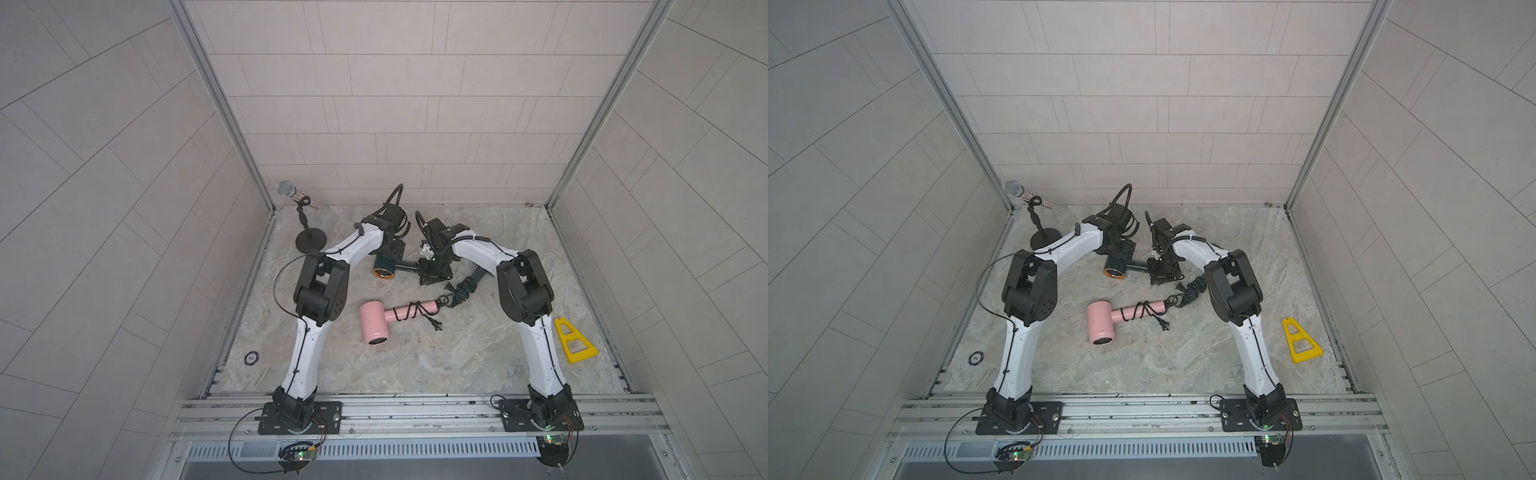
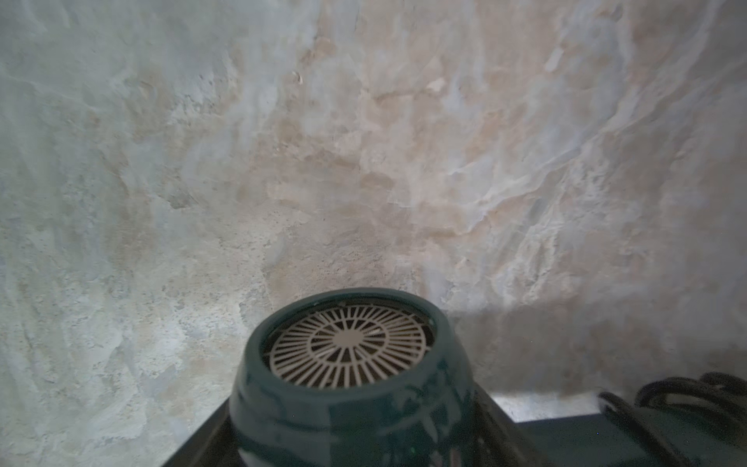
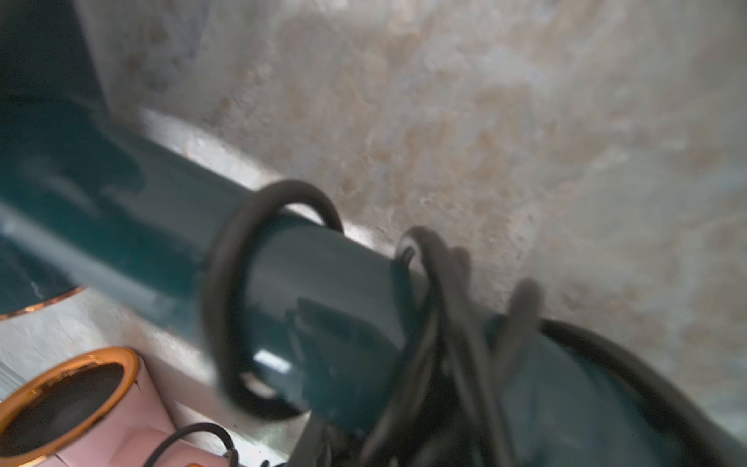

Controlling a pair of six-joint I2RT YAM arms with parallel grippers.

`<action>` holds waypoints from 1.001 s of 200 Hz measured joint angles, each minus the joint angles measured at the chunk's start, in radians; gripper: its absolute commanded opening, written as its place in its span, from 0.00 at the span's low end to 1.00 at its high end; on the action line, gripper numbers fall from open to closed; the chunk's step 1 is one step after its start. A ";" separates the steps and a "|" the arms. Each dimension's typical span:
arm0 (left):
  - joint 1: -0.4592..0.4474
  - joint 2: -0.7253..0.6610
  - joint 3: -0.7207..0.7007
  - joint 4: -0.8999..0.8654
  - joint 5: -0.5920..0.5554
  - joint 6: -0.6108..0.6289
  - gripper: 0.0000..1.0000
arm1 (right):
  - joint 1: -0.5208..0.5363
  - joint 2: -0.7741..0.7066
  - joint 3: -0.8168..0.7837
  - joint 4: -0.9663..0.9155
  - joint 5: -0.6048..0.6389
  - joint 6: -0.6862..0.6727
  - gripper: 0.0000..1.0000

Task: Wrap the cord around the hair dryer
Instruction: Place the hair dryer at the center of the board.

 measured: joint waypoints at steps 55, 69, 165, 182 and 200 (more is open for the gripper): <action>0.006 0.016 0.021 -0.016 0.023 0.001 0.82 | -0.002 0.000 0.003 -0.003 -0.008 -0.020 0.45; 0.007 0.016 0.026 -0.030 0.033 0.014 0.87 | -0.002 0.000 0.006 -0.002 -0.001 -0.024 0.48; -0.005 0.014 0.076 -0.147 0.095 0.087 1.00 | -0.067 -0.254 0.005 0.021 -0.078 -0.077 0.57; -0.005 -0.002 0.101 -0.146 0.078 0.108 1.00 | -0.080 -0.348 -0.021 0.034 -0.092 -0.098 0.68; -0.004 -0.056 0.103 -0.135 0.032 0.135 1.00 | -0.100 -0.484 -0.141 0.099 -0.055 -0.116 1.00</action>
